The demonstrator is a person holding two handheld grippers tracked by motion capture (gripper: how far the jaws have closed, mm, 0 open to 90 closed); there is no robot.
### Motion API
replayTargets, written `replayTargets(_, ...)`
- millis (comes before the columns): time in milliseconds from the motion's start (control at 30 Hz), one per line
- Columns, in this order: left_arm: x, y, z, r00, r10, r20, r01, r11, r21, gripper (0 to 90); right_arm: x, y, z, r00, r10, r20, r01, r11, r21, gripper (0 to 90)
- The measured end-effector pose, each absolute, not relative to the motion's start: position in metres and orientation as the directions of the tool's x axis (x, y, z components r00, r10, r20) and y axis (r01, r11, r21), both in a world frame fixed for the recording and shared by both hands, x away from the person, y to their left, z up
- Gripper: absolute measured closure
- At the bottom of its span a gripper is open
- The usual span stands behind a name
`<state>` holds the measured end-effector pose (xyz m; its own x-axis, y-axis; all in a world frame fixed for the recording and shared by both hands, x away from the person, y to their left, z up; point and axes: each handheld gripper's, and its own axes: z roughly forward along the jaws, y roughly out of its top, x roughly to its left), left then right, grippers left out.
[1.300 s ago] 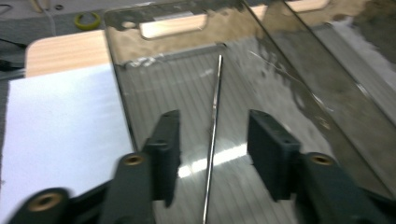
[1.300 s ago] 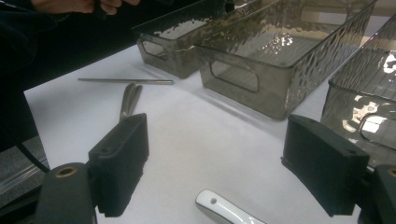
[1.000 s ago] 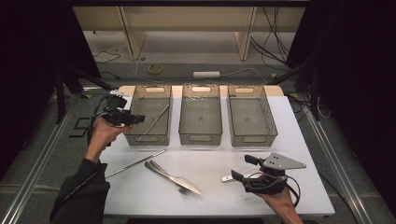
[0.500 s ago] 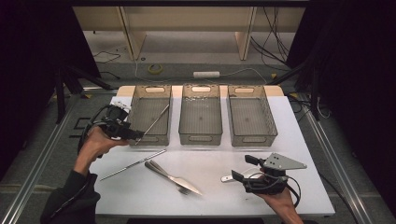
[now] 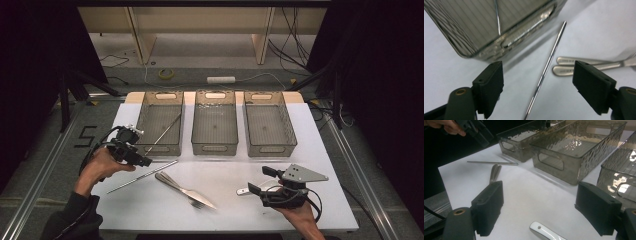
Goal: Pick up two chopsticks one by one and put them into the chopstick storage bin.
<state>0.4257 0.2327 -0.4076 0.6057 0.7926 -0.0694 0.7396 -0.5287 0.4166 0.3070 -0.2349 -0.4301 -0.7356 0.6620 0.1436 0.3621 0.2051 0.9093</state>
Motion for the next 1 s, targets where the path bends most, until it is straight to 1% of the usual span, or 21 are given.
replayTargets(167, 0.425, 0.233, -0.417, 0.611, 0.79, -0.052, 0.746, -0.553, 0.37, 31.2, 0.307, -0.234, -0.43, -0.736, 0.661, 0.143, 0.362, 0.207, 0.909, 23.3)
replayTargets(267, 0.424, 0.232, -0.42, 0.62, 0.785, -0.016, 0.742, -0.579, 0.336, 35.0, 0.307, -0.234, -0.43, -0.737, 0.661, 0.141, 0.363, 0.211, 0.907, 23.3)
replayTargets(433, 0.424, 0.23, -0.426, 0.631, 0.775, -0.035, 0.74, -0.588, 0.325, 40.8, 0.307, -0.234, -0.43, -0.737, 0.661, 0.139, 0.362, 0.212, 0.908, 23.3)
replayTargets(533, 0.424, 0.23, -0.429, 0.642, 0.765, -0.042, 0.738, -0.603, 0.302, 44.7, 0.307, -0.234, -0.429, -0.737, 0.661, 0.143, 0.362, 0.207, 0.909, 23.3)
replayTargets(700, 0.425, 0.23, -0.438, 0.654, 0.755, -0.039, 0.735, -0.623, 0.266, 50.5, 0.307, -0.234, -0.43, -0.738, 0.661, 0.139, 0.361, 0.212, 0.908, 23.3)
replayTargets(800, 0.425, 0.23, -0.442, 0.659, 0.751, -0.05, 0.735, -0.628, 0.256, 54.2, 0.307, -0.234, -0.429, -0.738, 0.66, 0.141, 0.362, 0.21, 0.908, 23.3)
replayTargets(1000, 0.426, 0.229, -0.448, 0.662, 0.749, -0.038, 0.734, -0.637, 0.237, 59.9, 0.307, -0.234, -0.429, -0.739, 0.66, 0.139, 0.36, 0.212, 0.908, 23.3)
